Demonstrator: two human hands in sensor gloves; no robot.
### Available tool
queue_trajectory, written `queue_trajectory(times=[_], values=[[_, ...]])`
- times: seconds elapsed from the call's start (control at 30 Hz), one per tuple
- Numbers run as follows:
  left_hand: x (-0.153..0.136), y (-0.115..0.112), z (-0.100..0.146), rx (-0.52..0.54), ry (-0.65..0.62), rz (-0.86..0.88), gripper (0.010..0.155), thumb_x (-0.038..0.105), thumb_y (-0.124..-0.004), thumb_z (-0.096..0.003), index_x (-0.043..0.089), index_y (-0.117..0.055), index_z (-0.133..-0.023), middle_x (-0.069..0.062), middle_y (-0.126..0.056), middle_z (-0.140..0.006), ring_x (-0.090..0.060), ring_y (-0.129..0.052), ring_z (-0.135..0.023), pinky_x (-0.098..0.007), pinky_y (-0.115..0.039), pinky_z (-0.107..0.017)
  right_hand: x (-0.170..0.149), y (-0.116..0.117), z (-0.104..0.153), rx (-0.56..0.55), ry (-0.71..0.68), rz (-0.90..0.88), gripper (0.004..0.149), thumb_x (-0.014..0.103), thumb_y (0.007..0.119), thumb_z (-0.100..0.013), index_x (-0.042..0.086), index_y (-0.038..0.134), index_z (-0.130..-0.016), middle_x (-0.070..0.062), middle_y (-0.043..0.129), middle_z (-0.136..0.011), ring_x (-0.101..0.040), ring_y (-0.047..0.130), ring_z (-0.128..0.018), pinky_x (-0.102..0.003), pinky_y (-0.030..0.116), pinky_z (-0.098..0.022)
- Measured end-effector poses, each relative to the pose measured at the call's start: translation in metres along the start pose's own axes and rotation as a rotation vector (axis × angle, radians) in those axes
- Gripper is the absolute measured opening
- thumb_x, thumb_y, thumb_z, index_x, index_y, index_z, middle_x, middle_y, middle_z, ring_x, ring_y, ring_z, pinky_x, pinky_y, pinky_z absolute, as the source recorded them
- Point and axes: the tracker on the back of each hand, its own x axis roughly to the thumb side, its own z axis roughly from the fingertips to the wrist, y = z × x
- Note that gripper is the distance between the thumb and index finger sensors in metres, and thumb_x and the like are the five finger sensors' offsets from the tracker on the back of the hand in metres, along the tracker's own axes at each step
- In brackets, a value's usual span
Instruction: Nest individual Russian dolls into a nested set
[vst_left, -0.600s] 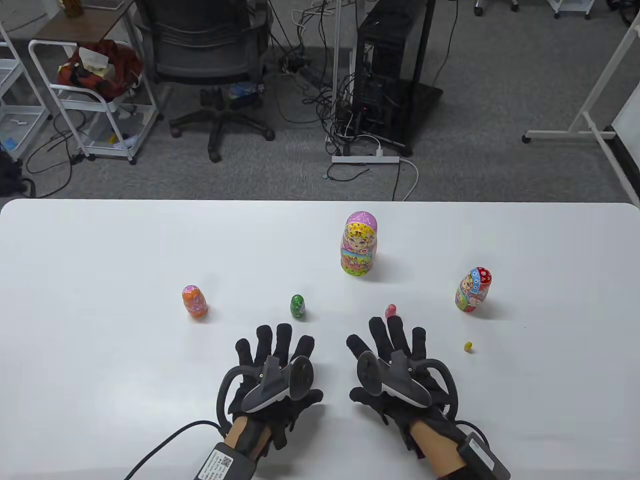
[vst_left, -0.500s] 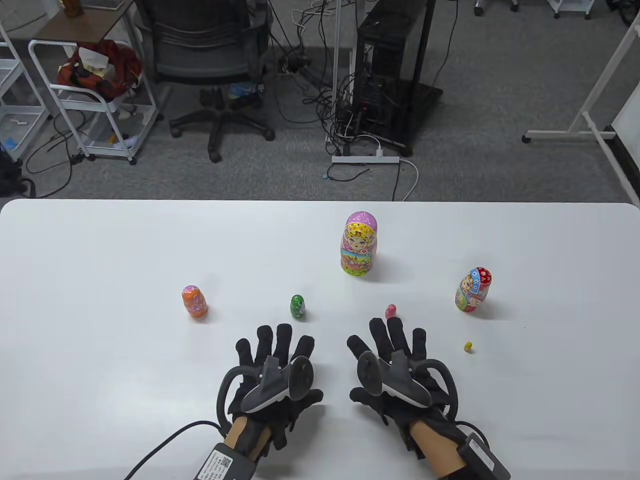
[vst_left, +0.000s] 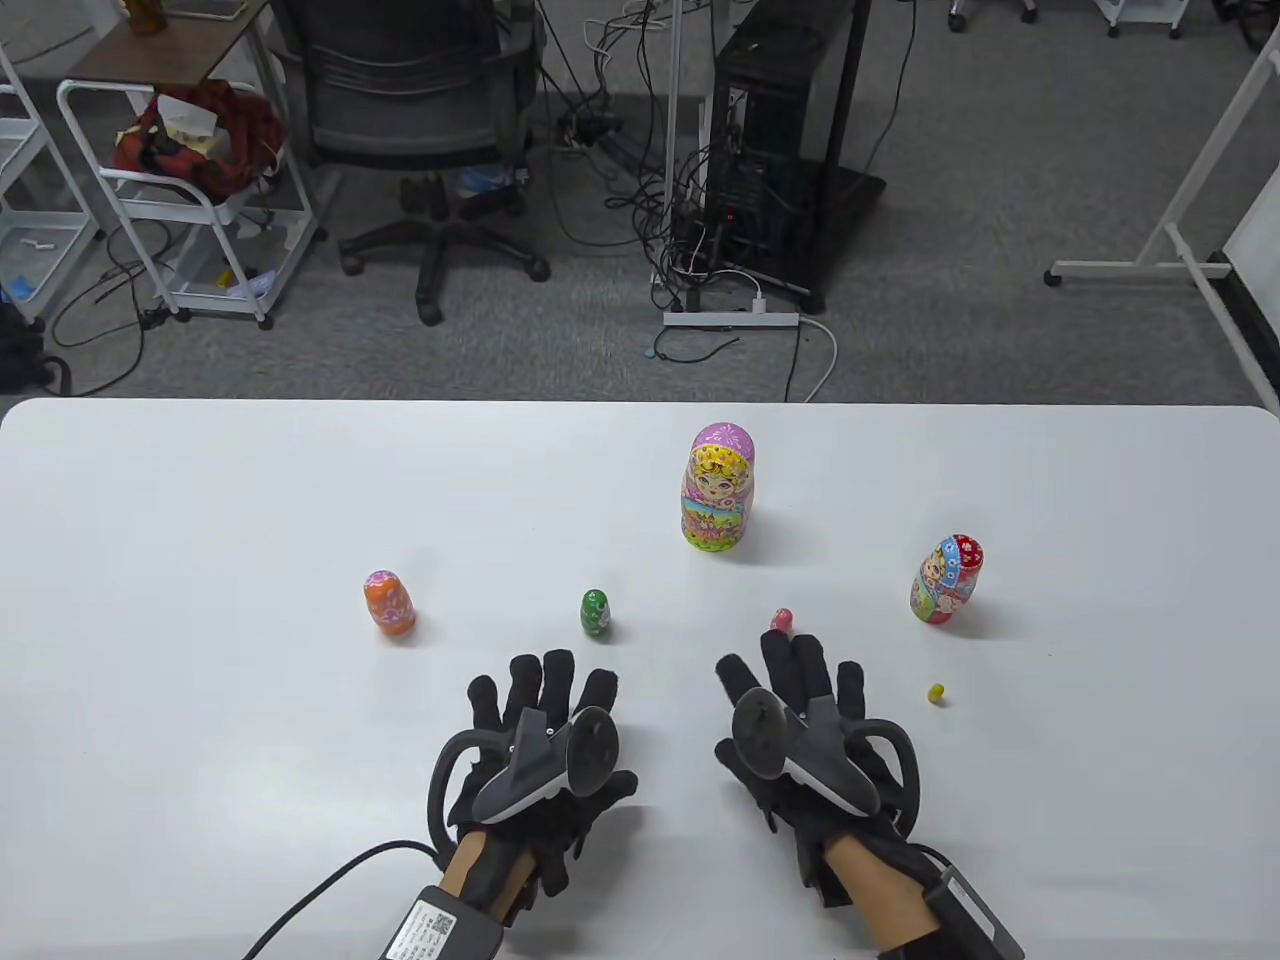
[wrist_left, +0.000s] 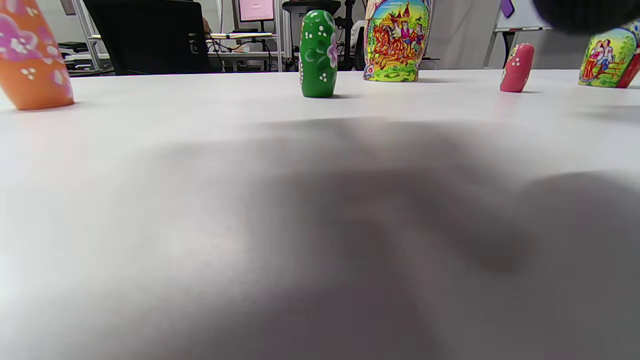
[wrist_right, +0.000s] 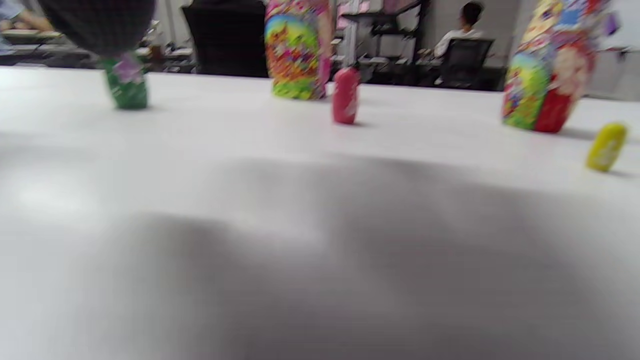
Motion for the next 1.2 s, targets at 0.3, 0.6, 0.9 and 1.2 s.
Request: queue_trajectory(times=[0.3, 0.6, 0.9, 1.2], values=[[-0.004, 0.005, -0.001, 0.017, -0.003, 0.043, 0.095, 0.077, -0.056, -0.0393, 0.036, -0.006, -0.109, -0.012, -0.001, -0.118, -0.043, -0.01, -0.109, -0.074, -0.011, -0.067, -0.042, -0.036, -0.035, -0.115, 0.29, -0.108, 0.069, 0.051, 0.075, -0.049, 0.044, 0.033, -0.103, 0.0, 0.026, -0.117, -0.029, 0.039, -0.109, -0.056, 0.042, -0.08], [-0.005, 0.006, -0.002, 0.029, -0.014, 0.05, 0.094, 0.076, -0.057, -0.0396, 0.036, -0.008, -0.11, -0.013, -0.003, -0.118, -0.043, -0.012, -0.11, -0.074, -0.012, -0.068, -0.01, -0.017, -0.096, 0.056, 0.352, -0.01, 0.052, 0.045, 0.068, -0.053, 0.055, 0.043, -0.097, 0.009, 0.05, -0.113, -0.022, 0.062, -0.1, -0.047, 0.058, -0.075], [-0.003, 0.007, -0.003, 0.032, -0.021, 0.048, 0.093, 0.075, -0.057, -0.04, 0.036, -0.01, -0.11, -0.013, -0.006, -0.119, -0.042, -0.015, -0.11, -0.074, -0.013, -0.068, -0.007, 0.014, -0.117, 0.155, 0.415, -0.009, 0.044, 0.046, 0.069, -0.053, 0.051, 0.055, -0.095, 0.012, 0.066, -0.106, -0.019, 0.075, -0.093, -0.044, 0.066, -0.07], [-0.002, 0.006, -0.004, 0.026, -0.026, 0.047, 0.093, 0.075, -0.057, -0.0402, 0.035, -0.011, -0.11, -0.013, -0.008, -0.119, -0.042, -0.017, -0.111, -0.074, -0.015, -0.069, -0.009, 0.018, -0.116, 0.08, 0.404, -0.022, 0.042, 0.045, 0.074, -0.05, 0.046, 0.064, -0.091, 0.013, 0.08, -0.096, -0.012, 0.085, -0.085, -0.041, 0.068, -0.071]])
